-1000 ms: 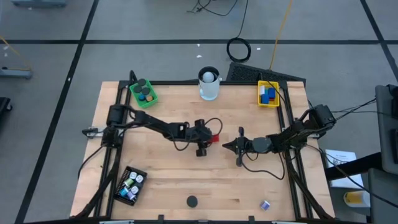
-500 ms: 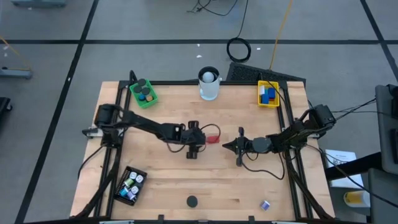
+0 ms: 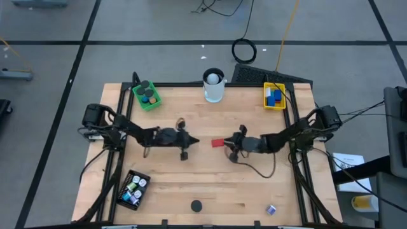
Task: Pick & Place Office items
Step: Put the red digital clock into the yellow bin
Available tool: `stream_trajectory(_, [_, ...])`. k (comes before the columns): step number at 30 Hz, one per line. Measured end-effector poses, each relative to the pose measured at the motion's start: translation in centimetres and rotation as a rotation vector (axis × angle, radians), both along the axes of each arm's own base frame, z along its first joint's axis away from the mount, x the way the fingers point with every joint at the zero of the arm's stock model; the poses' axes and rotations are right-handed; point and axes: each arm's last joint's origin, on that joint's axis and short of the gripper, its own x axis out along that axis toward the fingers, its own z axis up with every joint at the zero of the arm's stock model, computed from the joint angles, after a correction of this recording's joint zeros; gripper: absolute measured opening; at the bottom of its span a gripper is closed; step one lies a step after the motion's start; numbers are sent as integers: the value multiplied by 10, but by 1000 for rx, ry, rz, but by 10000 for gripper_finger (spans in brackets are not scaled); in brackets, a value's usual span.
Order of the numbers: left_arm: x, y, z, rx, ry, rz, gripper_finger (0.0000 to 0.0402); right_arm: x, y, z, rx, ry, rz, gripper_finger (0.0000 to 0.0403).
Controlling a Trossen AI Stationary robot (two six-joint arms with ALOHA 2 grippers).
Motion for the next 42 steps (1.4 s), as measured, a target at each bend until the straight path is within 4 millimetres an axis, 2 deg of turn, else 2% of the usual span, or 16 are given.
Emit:
stream_trajectory(3, [-18, 6, -1, -30, -128, 23, 7, 18, -9, 4, -20, 142, -34, 80])
stream_trajectory(8, [-40, 10, -2, -36, -248, 33, 27, 47, -19, 25, -29, 286, 33, 135])
stream_trajectory(14, [-44, 10, -2, -53, -279, 36, 30, 69, -27, 55, -63, 419, 114, 208])
stream_trajectory(18, [-44, 10, -1, -55, -281, 36, 30, 74, -28, 63, -62, 444, 196, 241])
stream_trajectory(21, [-44, 10, -1, -55, -281, 36, 30, 74, -27, 63, -81, 449, 239, 255])
stream_trajectory(29, [-44, 10, -2, -55, -274, 36, 31, 80, -27, 36, -83, 532, 248, 279])
stream_trajectory(34, [-44, 10, -2, -55, -272, 36, 31, 81, -31, 27, -77, 555, 239, 294])
stream_trajectory(38, [-44, 10, -3, -54, -267, 36, 31, 81, -36, 27, -63, 558, 240, 282])
stream_trajectory(42, [-44, 10, -3, -54, -266, 36, 31, 81, -37, 27, -34, 556, 256, 253])
